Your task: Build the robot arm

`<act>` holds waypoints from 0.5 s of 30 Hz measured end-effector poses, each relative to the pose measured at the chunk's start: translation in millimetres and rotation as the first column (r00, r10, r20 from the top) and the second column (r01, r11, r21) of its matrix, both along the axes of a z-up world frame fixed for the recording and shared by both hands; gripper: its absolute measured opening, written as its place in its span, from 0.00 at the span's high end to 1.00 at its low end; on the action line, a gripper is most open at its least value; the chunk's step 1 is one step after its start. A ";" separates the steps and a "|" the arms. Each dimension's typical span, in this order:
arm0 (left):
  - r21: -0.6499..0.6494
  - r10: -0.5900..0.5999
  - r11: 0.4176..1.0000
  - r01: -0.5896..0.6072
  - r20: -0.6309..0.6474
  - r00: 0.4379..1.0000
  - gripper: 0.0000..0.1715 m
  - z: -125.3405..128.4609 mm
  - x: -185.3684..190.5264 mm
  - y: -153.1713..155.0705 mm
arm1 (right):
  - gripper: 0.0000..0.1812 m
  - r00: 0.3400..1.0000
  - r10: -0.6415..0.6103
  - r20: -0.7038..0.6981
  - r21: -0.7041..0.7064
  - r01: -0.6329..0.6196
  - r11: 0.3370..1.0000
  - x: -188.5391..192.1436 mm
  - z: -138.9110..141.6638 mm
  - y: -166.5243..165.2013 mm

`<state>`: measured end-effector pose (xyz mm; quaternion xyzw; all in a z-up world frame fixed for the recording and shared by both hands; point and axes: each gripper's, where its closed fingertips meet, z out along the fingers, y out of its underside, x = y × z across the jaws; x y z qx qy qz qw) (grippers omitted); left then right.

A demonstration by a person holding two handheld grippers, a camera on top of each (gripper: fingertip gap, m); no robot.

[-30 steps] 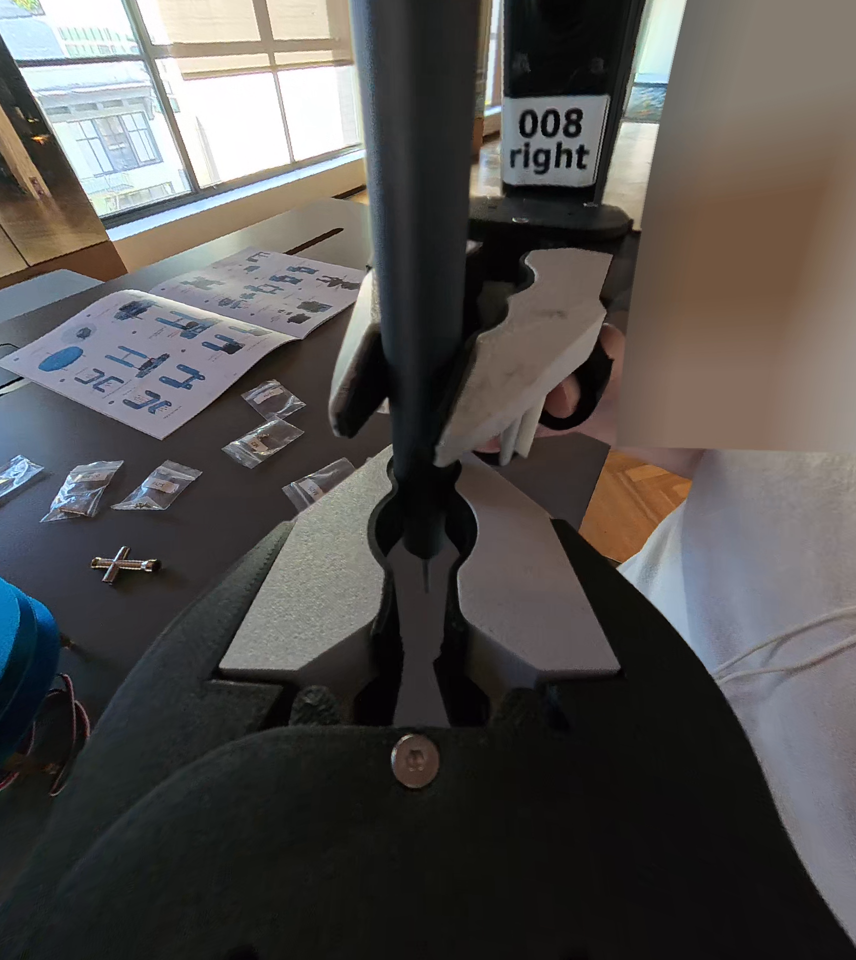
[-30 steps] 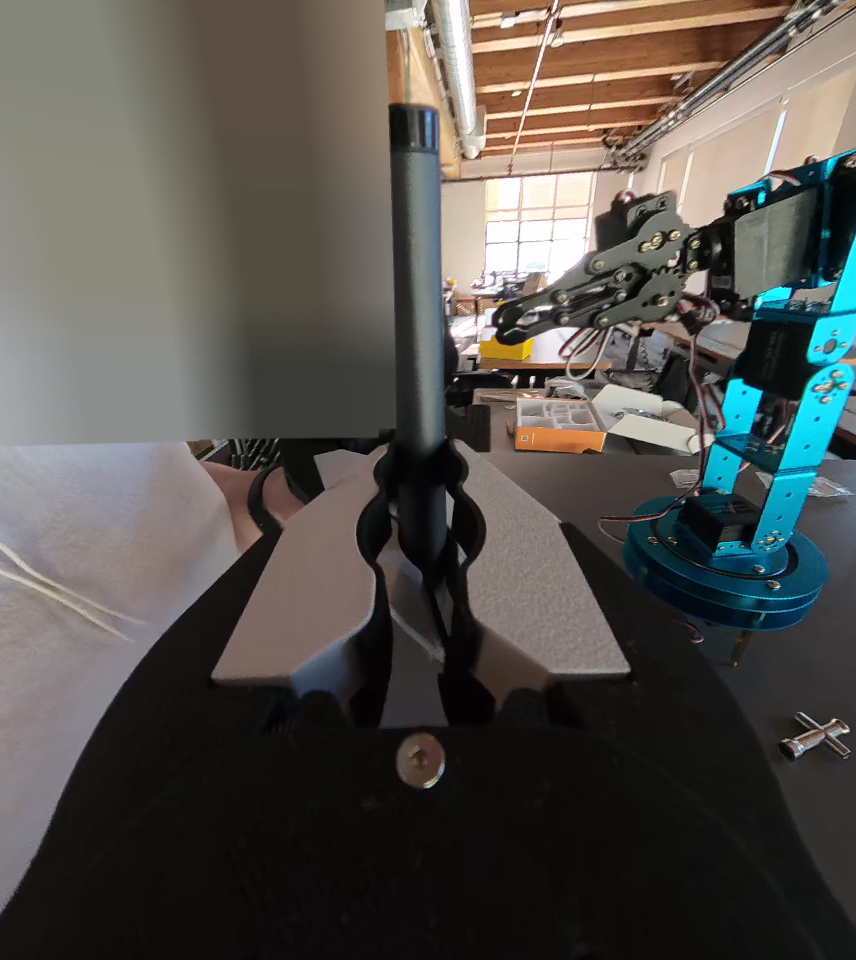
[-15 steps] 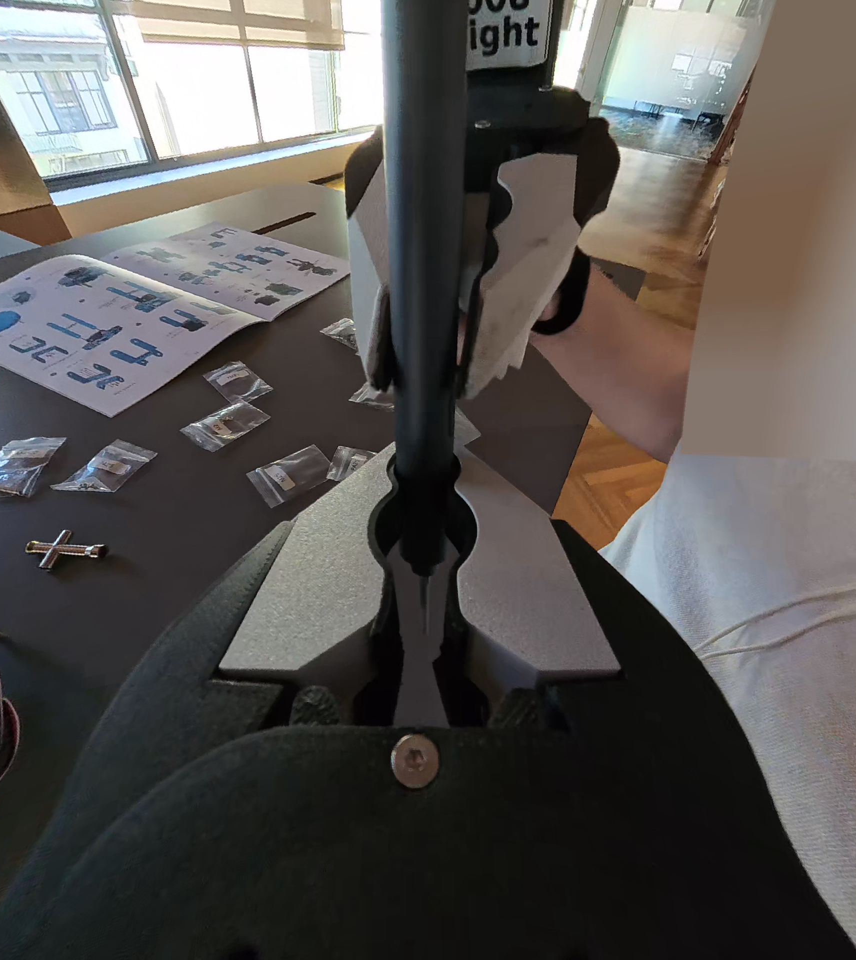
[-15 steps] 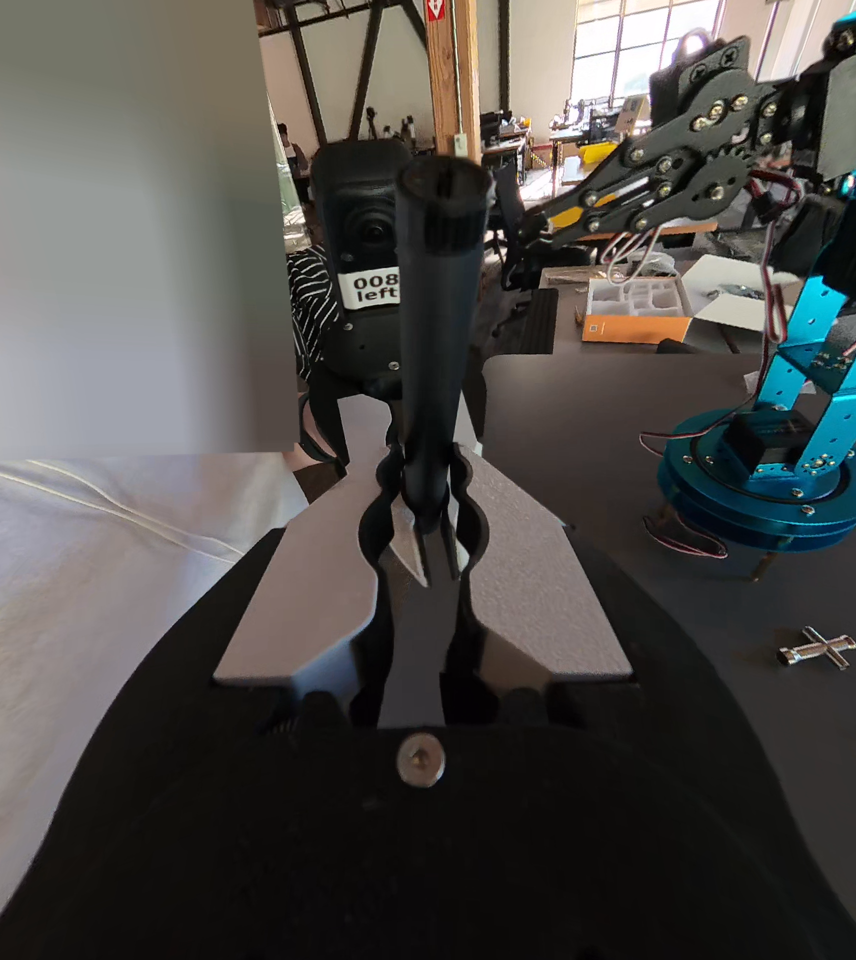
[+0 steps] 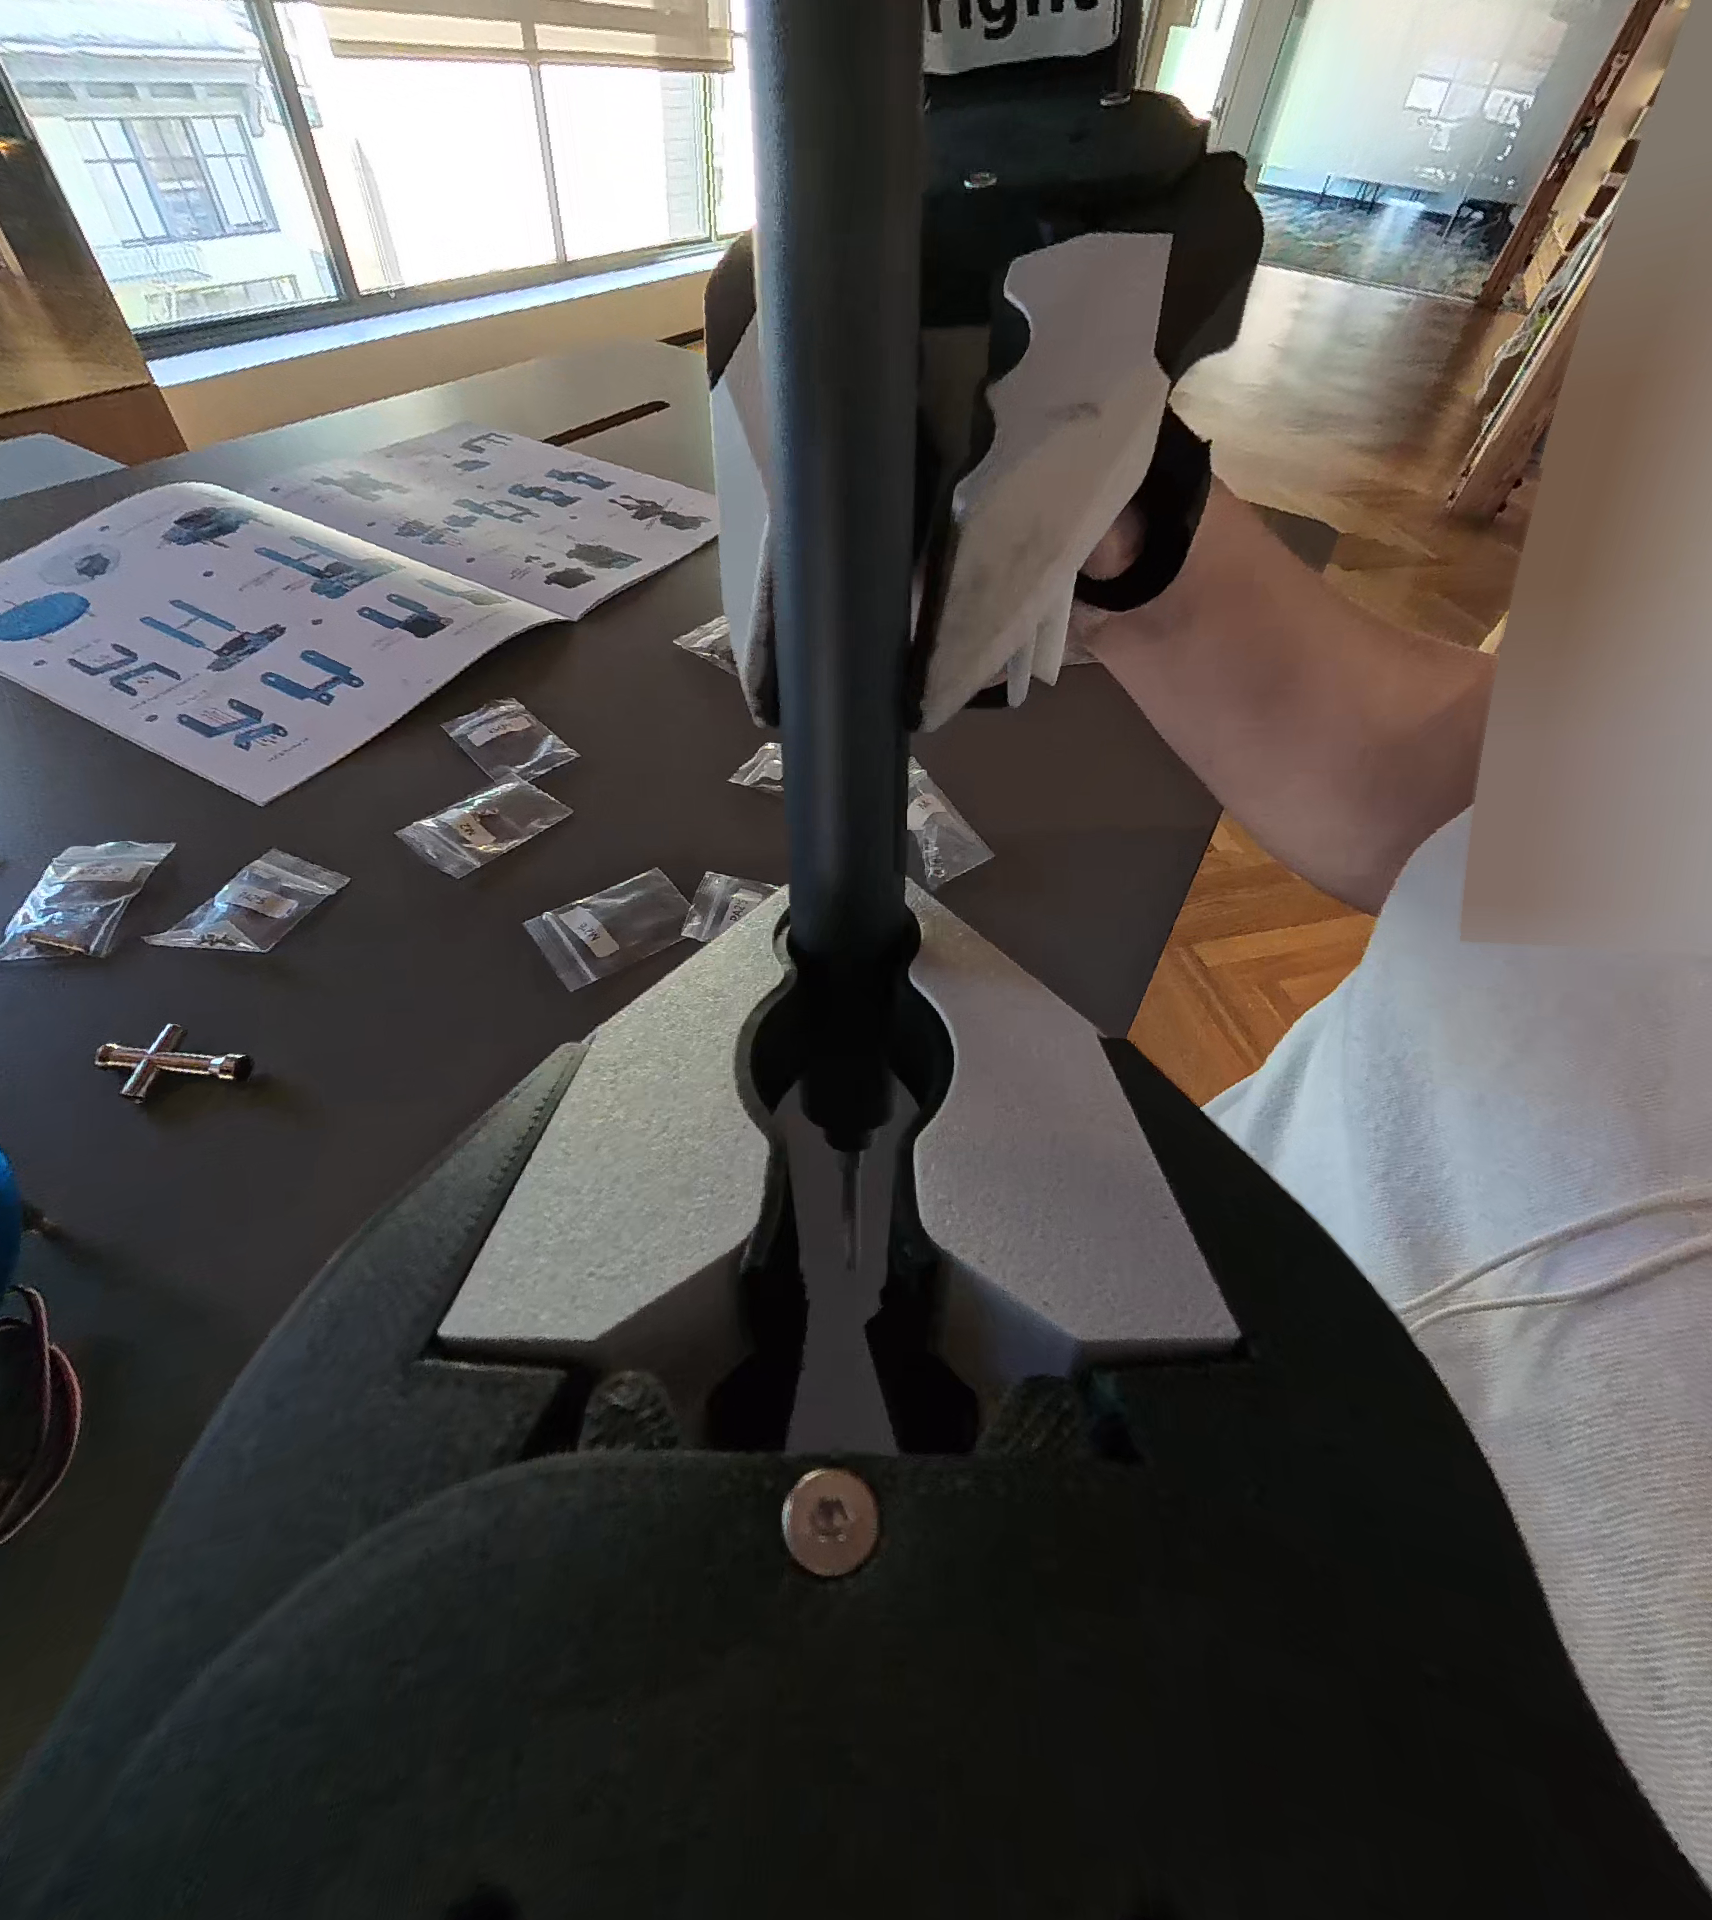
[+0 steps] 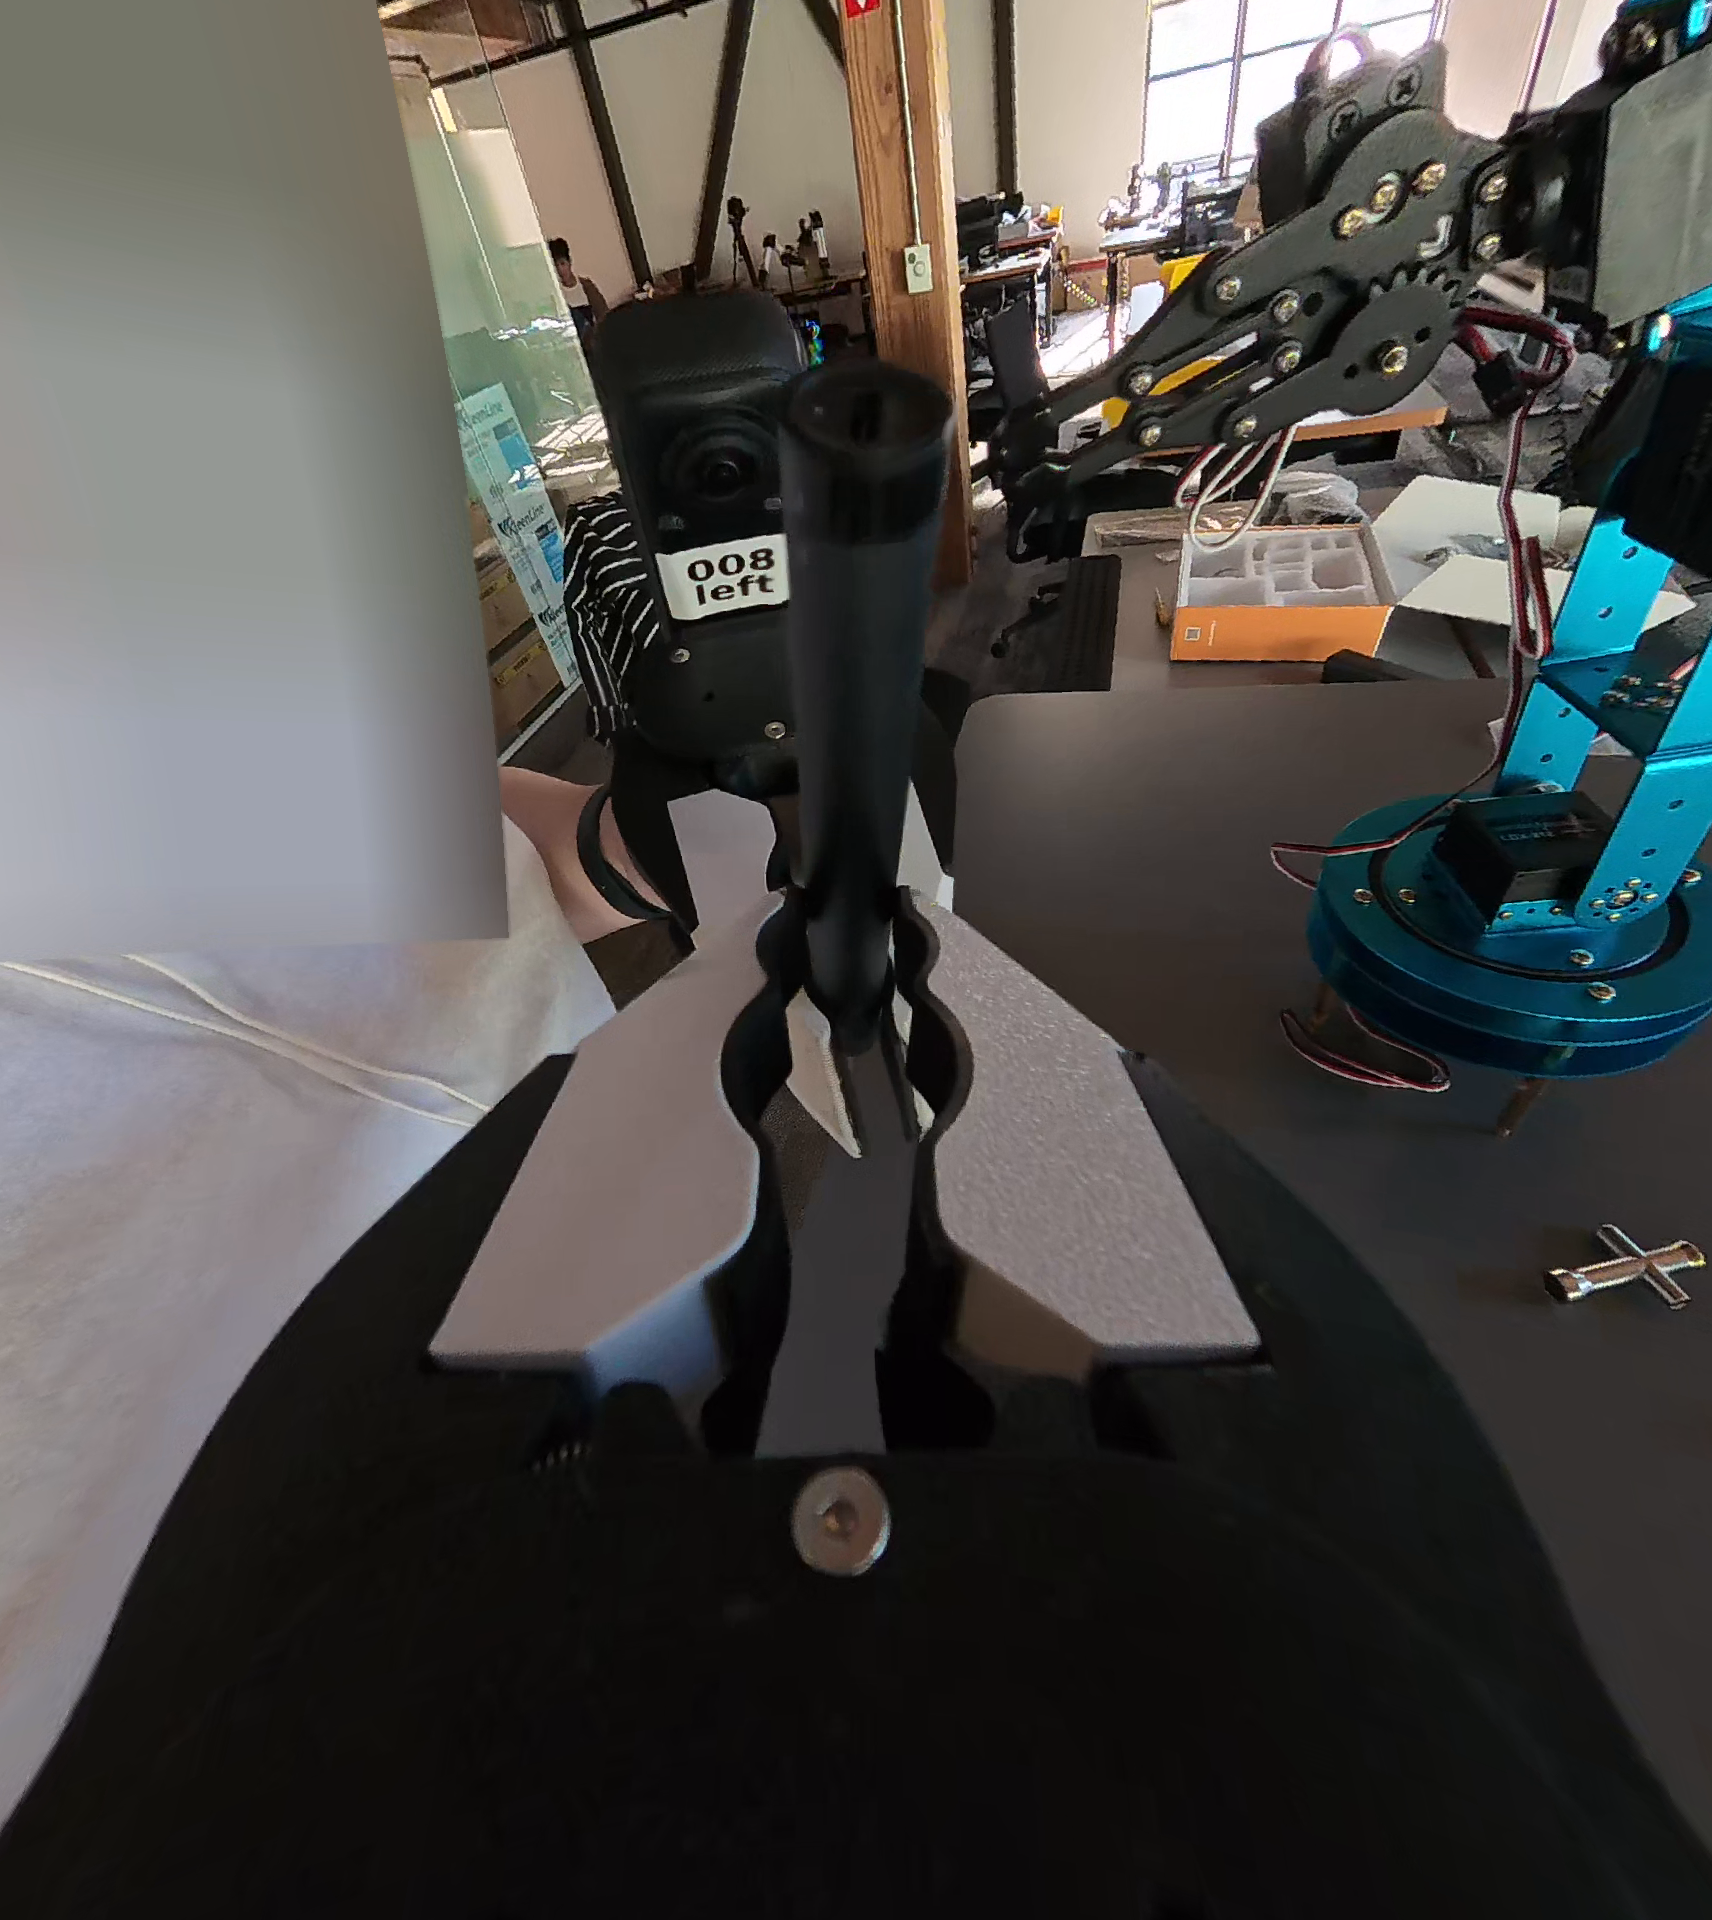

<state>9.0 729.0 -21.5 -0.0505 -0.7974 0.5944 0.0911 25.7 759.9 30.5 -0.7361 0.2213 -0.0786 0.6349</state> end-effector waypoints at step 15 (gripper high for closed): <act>0.018 -0.029 0.999 0.029 0.000 1.000 0.95 -1.1 -1.9 -5.6 | 0.92 0.996 -0.021 0.086 0.058 0.016 0.998 1.1 0.6 -4.0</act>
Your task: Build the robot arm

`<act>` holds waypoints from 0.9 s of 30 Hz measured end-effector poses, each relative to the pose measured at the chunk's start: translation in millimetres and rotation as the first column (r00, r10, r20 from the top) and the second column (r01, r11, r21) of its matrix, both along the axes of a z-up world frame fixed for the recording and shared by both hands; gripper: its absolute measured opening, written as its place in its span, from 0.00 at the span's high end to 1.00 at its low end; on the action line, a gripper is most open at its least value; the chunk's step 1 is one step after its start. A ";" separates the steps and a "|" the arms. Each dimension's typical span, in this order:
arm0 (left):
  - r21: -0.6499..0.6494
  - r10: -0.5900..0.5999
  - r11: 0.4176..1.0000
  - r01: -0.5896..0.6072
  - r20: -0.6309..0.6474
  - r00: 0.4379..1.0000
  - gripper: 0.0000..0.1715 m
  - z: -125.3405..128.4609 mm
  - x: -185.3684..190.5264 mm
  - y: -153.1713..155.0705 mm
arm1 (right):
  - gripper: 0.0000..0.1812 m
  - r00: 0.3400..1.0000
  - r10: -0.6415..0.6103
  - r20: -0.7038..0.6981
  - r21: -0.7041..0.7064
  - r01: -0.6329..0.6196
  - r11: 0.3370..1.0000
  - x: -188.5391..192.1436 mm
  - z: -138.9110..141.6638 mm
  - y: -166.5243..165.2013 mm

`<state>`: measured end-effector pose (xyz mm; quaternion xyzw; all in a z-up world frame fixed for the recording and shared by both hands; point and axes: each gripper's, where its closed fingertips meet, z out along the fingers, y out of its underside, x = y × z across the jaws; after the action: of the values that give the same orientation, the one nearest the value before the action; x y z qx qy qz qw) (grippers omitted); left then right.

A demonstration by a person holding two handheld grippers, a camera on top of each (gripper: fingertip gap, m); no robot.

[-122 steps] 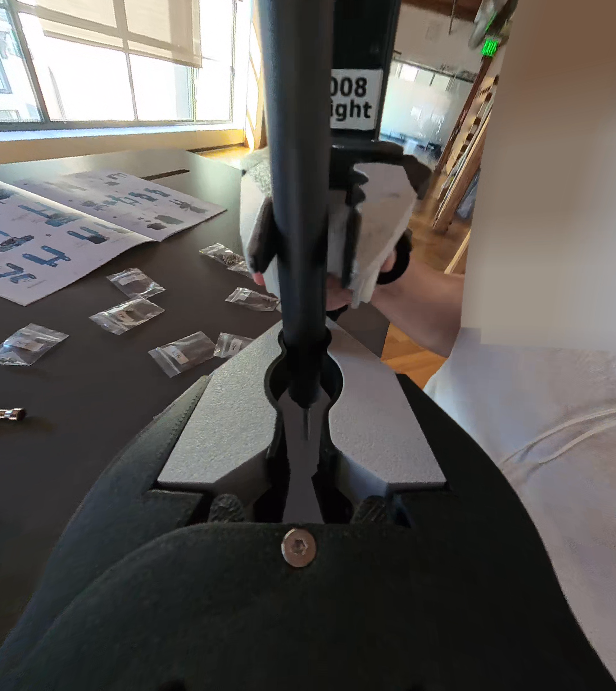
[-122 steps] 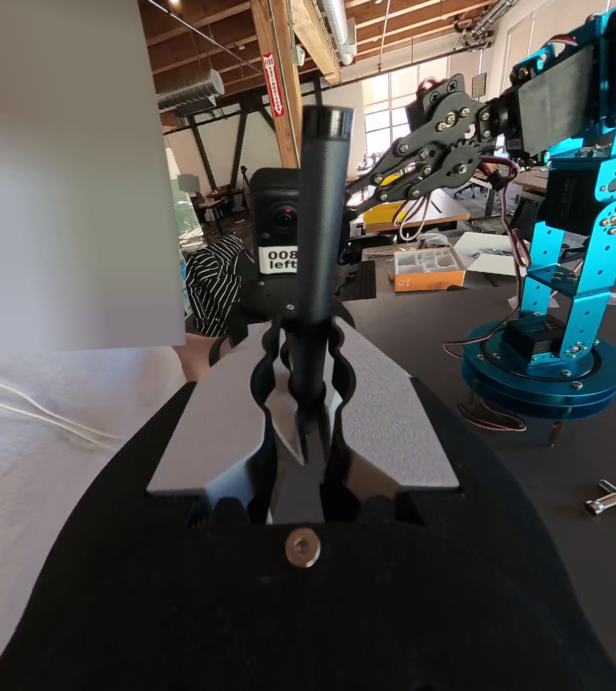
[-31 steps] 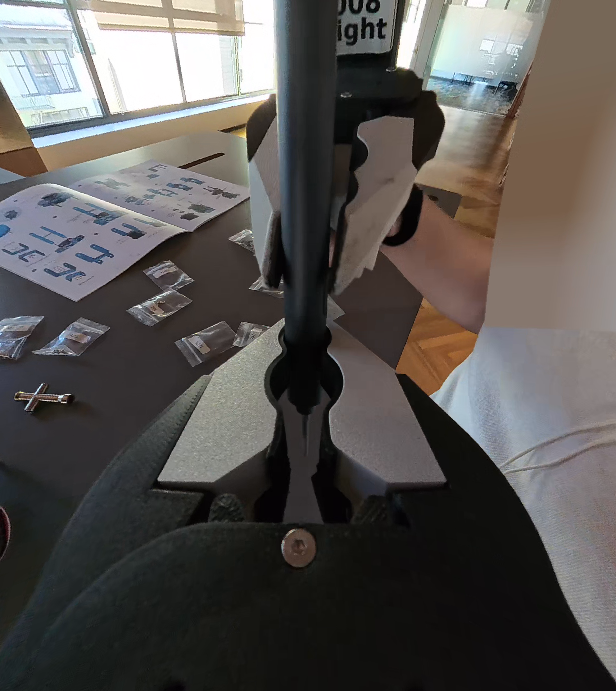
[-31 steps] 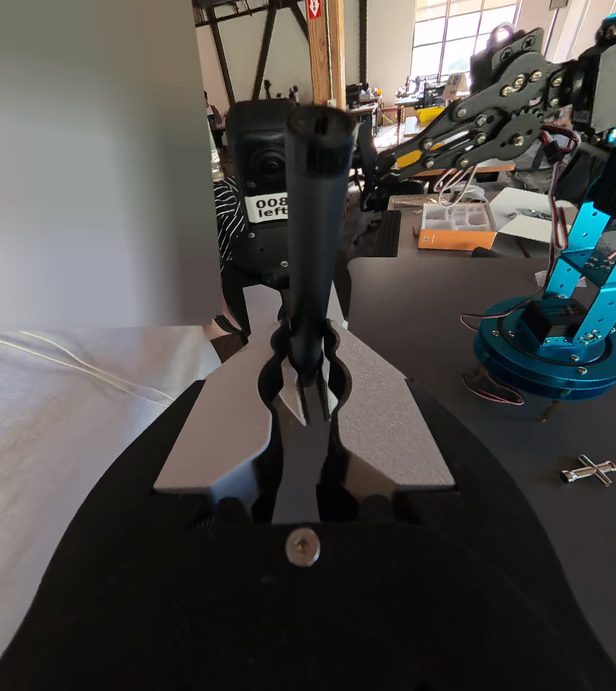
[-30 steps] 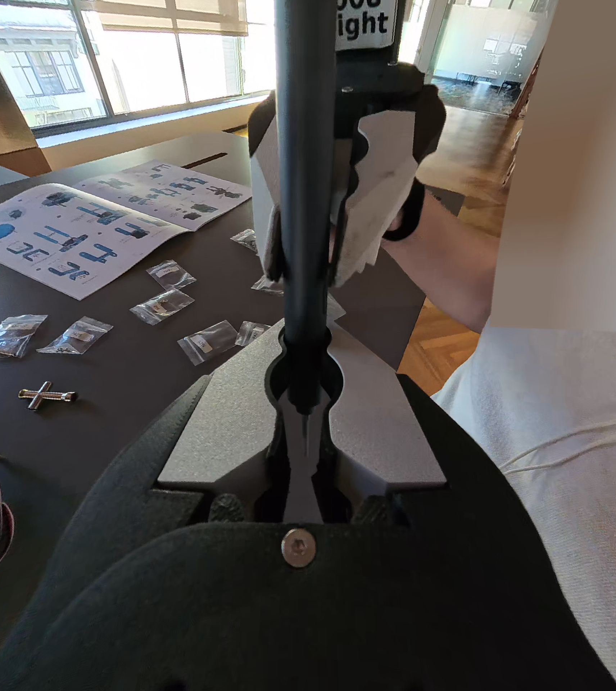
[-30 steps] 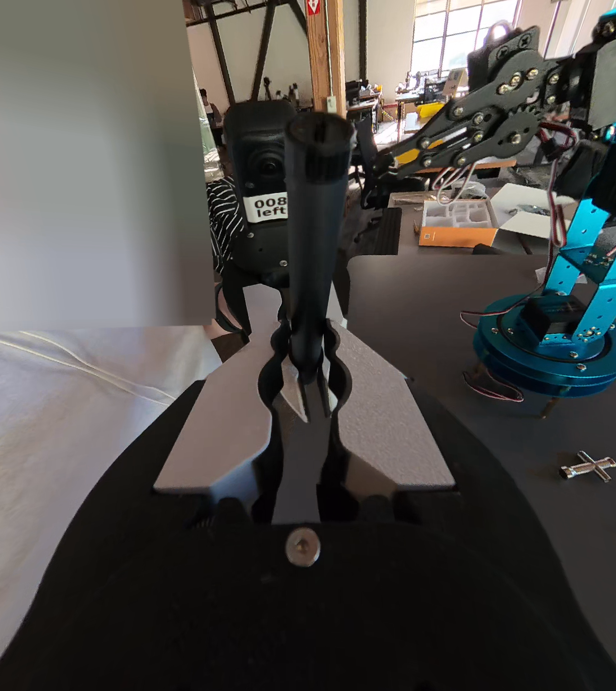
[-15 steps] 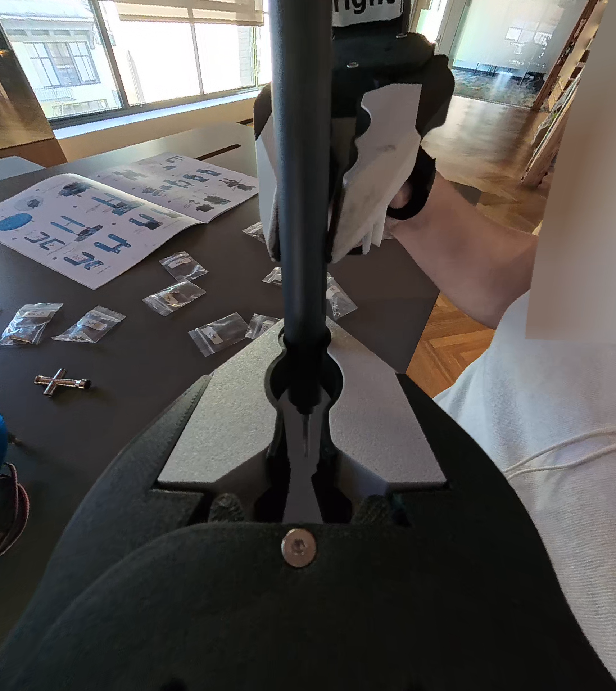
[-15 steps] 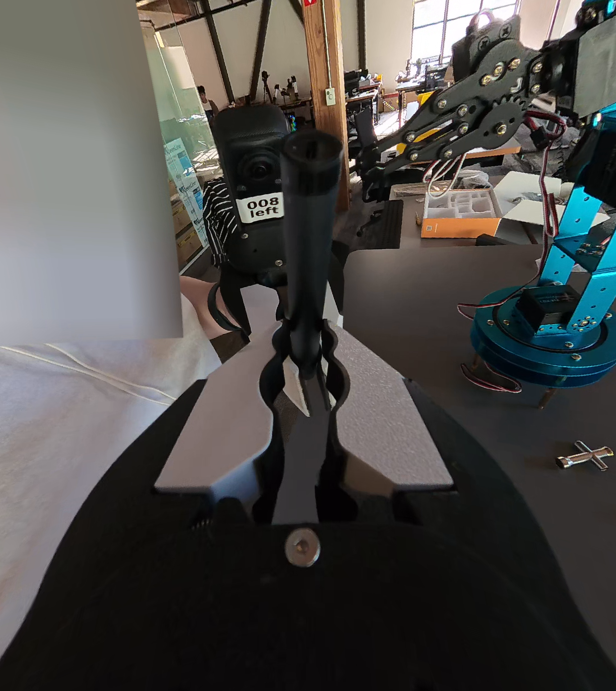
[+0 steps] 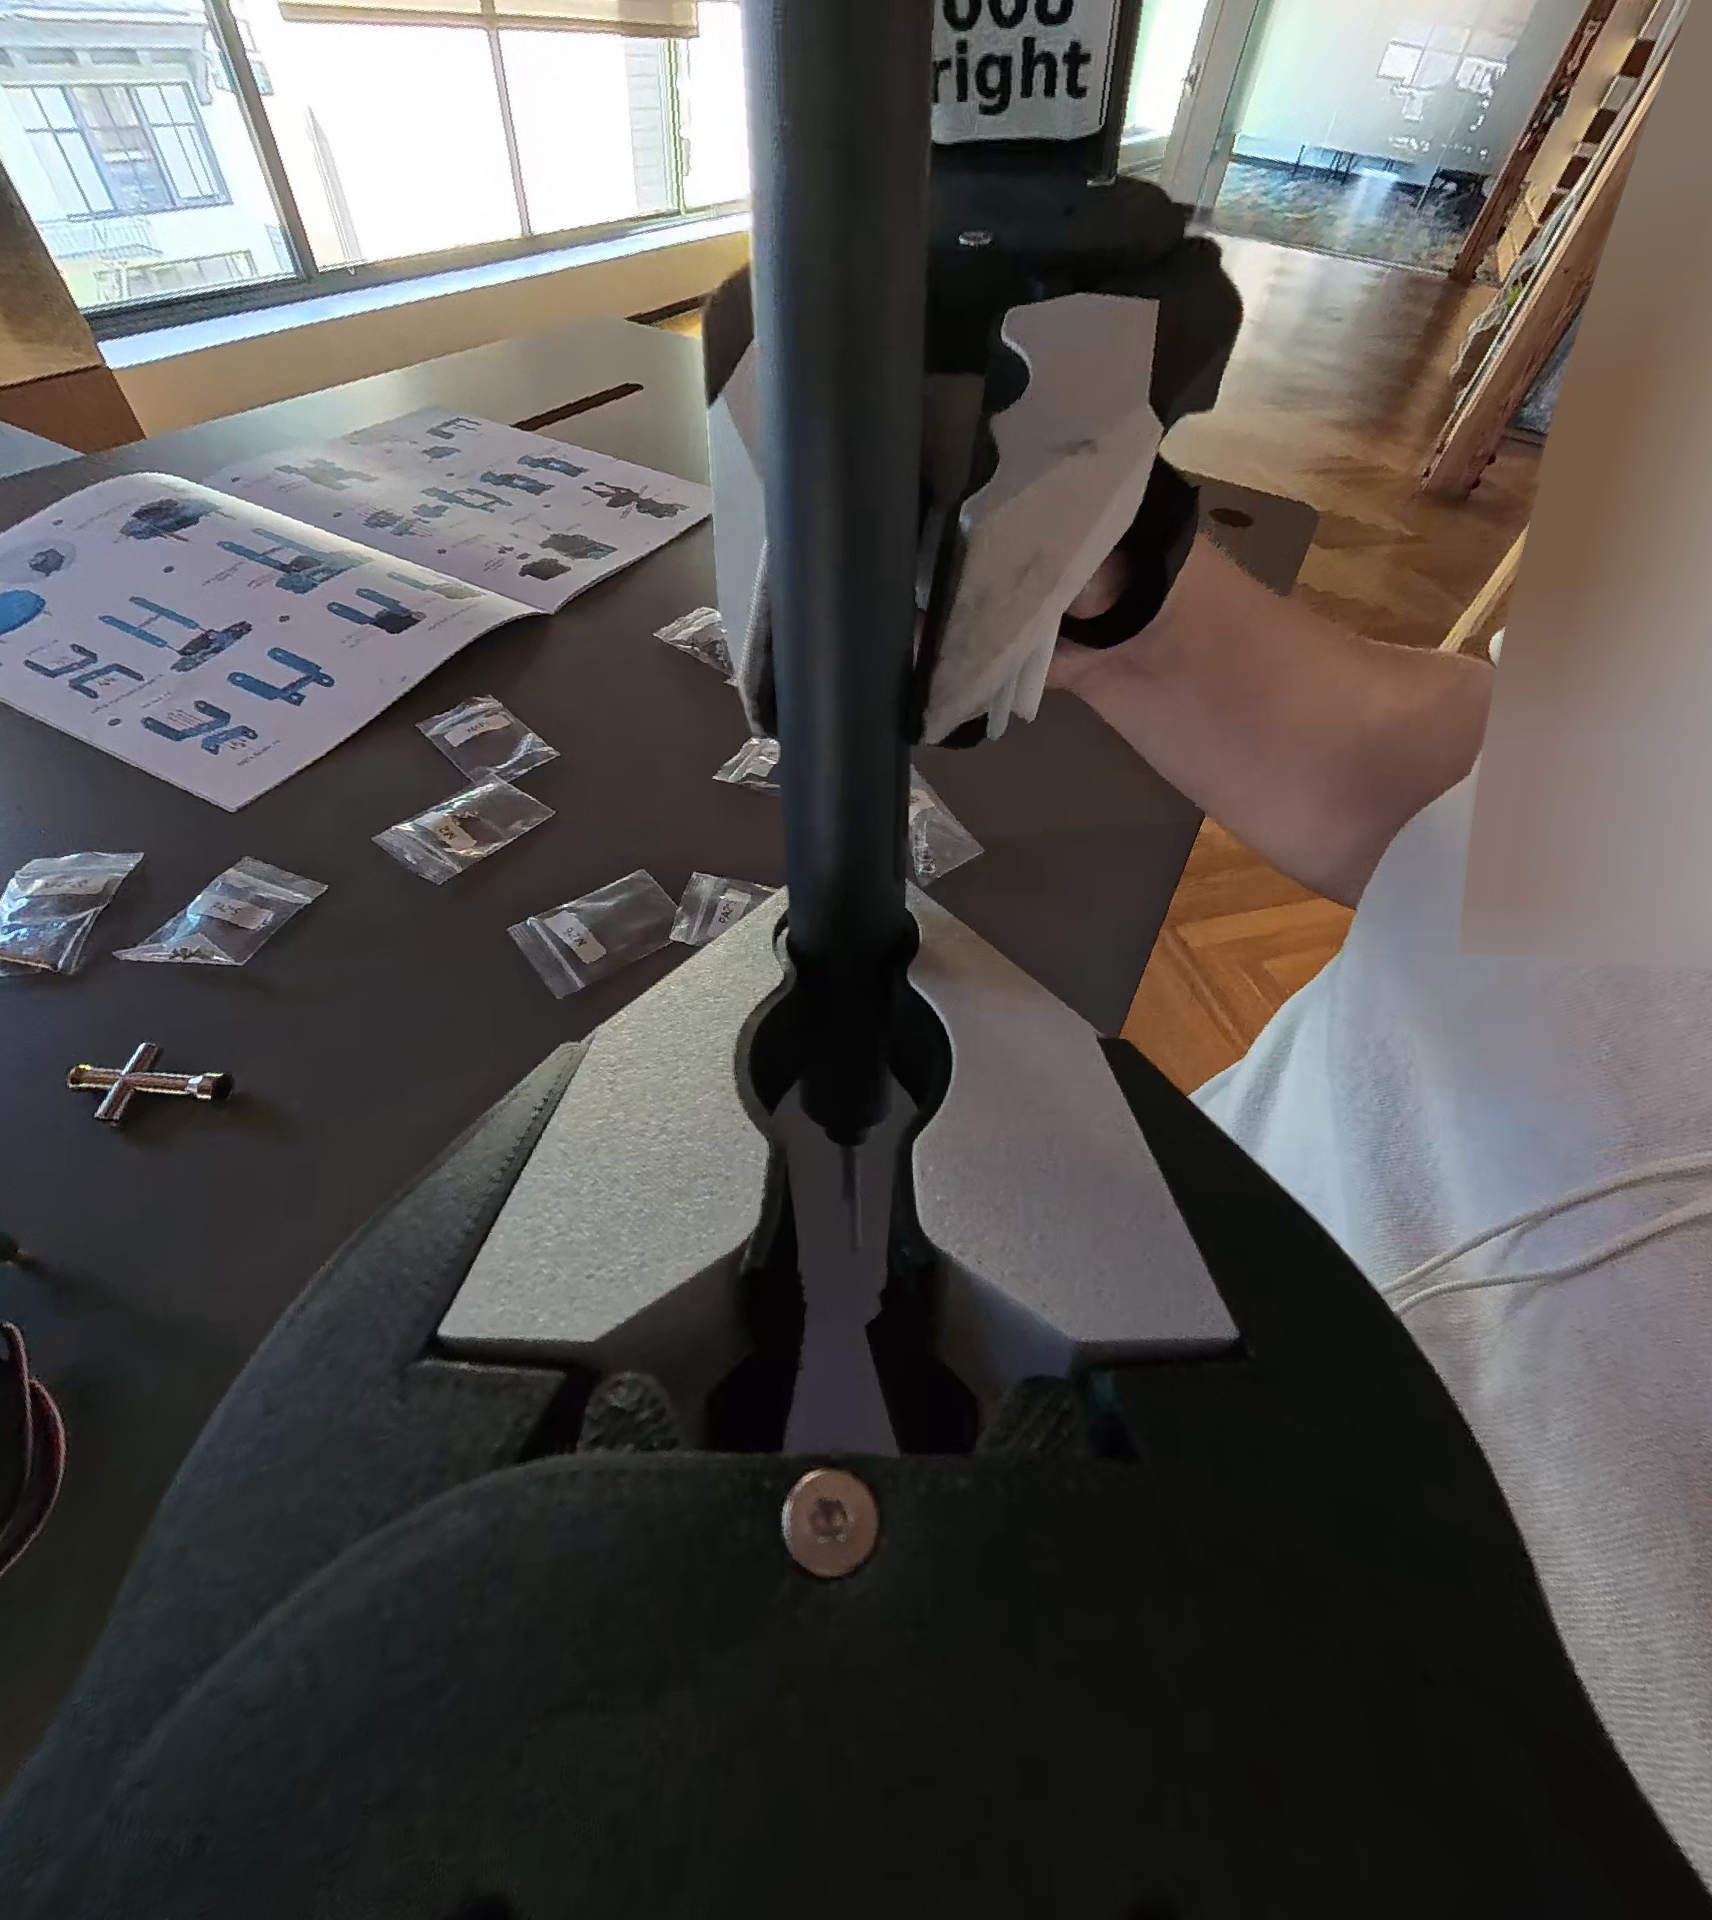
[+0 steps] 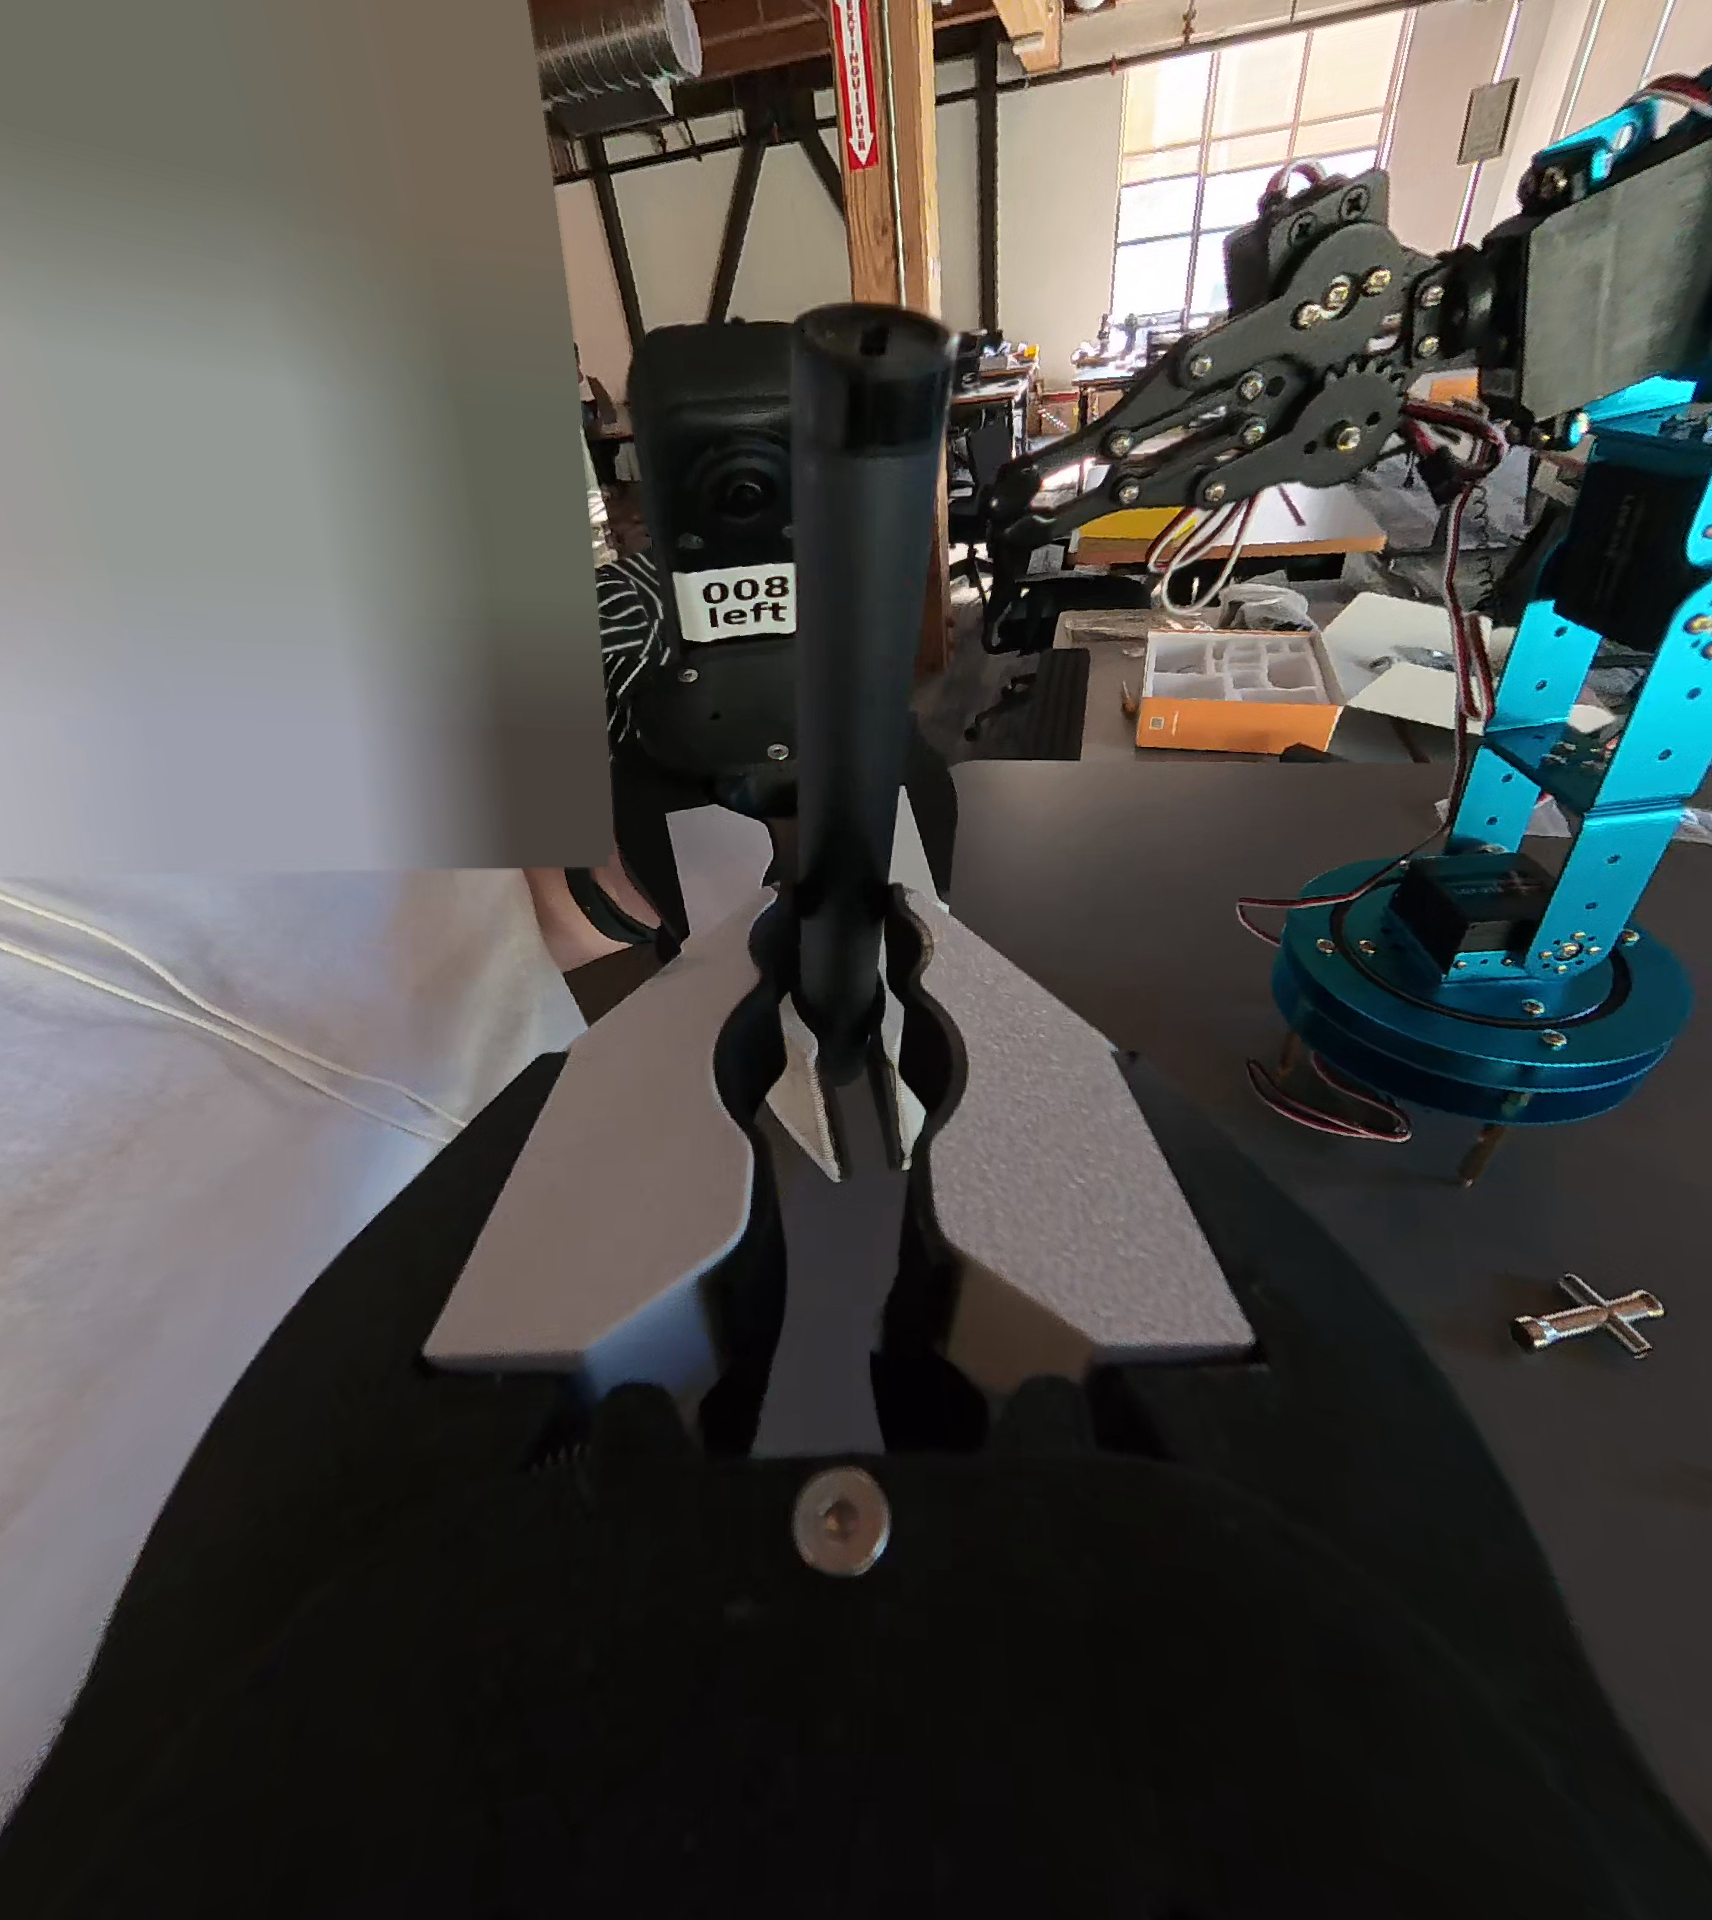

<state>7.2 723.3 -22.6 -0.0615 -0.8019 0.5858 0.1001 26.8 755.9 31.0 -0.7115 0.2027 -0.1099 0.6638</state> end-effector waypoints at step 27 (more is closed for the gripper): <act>-0.032 0.393 0.917 -0.397 -0.081 0.916 0.72 26.6 63.0 94.1 | 0.93 0.986 -0.165 0.005 0.357 0.153 0.922 33.2 29.7 -69.7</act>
<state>70.1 817.4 4.1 0.1205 -0.7793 0.6149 0.0073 60.0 686.1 60.7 -0.5590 0.2648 -0.1374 0.7737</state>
